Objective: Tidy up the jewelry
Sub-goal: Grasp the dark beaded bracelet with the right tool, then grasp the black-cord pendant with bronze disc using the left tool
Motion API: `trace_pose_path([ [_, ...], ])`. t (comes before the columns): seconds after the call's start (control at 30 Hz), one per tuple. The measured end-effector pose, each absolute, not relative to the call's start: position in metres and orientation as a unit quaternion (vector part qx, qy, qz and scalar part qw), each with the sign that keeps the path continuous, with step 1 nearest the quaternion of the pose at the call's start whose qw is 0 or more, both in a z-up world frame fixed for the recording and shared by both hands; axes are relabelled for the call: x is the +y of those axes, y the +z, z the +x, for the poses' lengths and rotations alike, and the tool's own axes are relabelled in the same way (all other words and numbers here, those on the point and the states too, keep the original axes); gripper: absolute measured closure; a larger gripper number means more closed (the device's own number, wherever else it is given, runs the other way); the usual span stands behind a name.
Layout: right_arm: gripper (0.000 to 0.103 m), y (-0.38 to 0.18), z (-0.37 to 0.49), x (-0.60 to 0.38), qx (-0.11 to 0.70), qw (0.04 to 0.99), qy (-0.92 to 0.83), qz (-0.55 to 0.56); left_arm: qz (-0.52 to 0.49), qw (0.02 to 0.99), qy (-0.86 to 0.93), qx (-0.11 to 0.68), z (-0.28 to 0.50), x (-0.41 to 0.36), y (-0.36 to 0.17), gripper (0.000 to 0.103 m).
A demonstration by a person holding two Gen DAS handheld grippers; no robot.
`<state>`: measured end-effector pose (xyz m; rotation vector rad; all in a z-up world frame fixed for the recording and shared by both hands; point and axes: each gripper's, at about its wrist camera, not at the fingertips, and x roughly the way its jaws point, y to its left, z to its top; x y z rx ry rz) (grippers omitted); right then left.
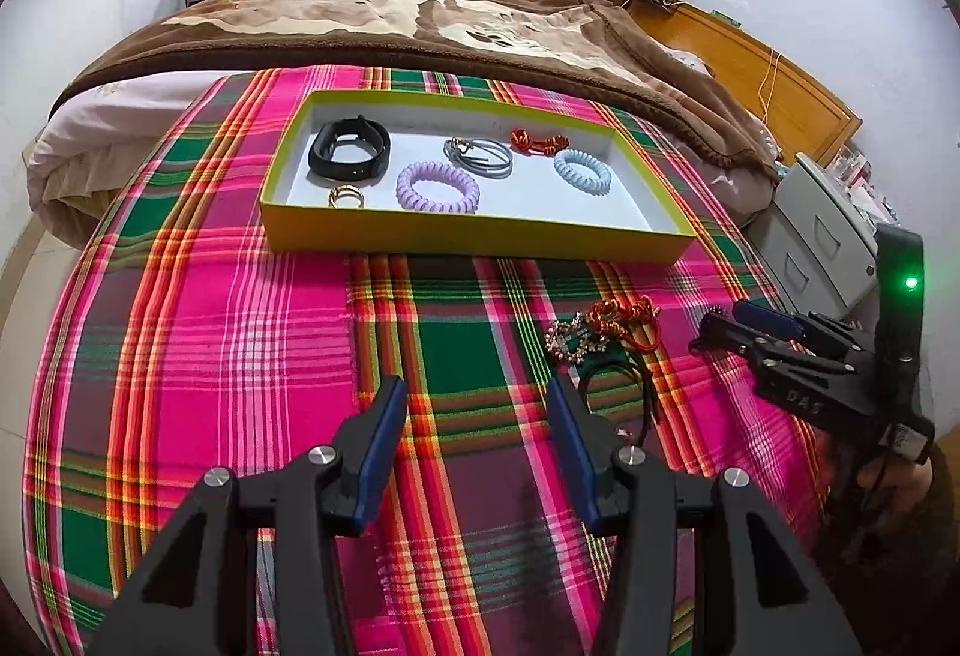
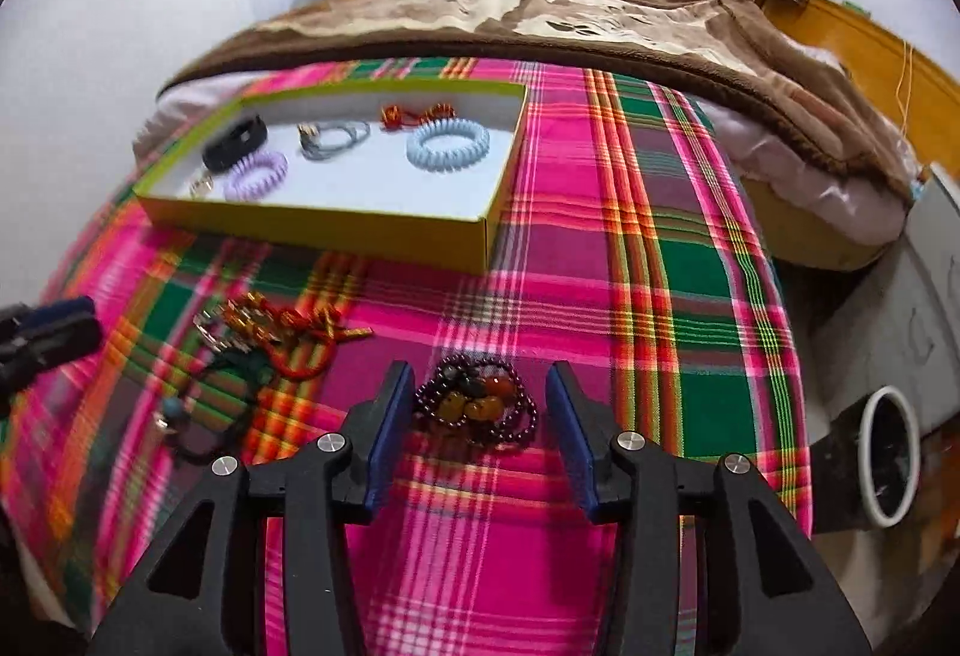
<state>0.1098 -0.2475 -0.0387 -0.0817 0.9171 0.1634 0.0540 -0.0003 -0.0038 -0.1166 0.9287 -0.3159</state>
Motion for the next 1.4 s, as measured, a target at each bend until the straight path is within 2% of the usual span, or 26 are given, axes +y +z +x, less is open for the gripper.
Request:
trace_pose_path([
  [0.4, 0.057, -0.042, 0.107, -0.254, 0.442, 0.894, 0.074, -0.019, -0.046, 0.874, -0.168, 0.453, 0.053, -0.015, -0.006, 0.053],
  [0.43, 0.058, -0.042, 0.107, -0.255, 0.441, 0.894, 0.074, -0.017, -0.045, 0.873, -0.170, 0.454, 0.052, -0.018, -0.007, 0.053],
  [0.5, 0.073, -0.040, 0.106, -0.256, 0.437, 0.896, 0.074, -0.012, -0.042, 0.871, -0.175, 0.456, 0.051, -0.022, -0.008, 0.053],
  [0.67, 0.076, -0.035, 0.100, -0.260, 0.426, 0.902, 0.068, -0.005, -0.034, 0.866, -0.187, 0.462, 0.048, -0.037, -0.012, 0.052],
  [0.9, 0.076, -0.024, 0.088, -0.270, 0.405, 0.912, 0.064, 0.013, 0.010, 0.863, -0.194, 0.466, 0.043, -0.064, -0.020, 0.052],
  [1.4, 0.076, -0.019, 0.074, -0.278, 0.390, 0.918, 0.061, 0.035, 0.021, 0.863, -0.188, 0.468, 0.044, -0.076, -0.024, 0.052],
])
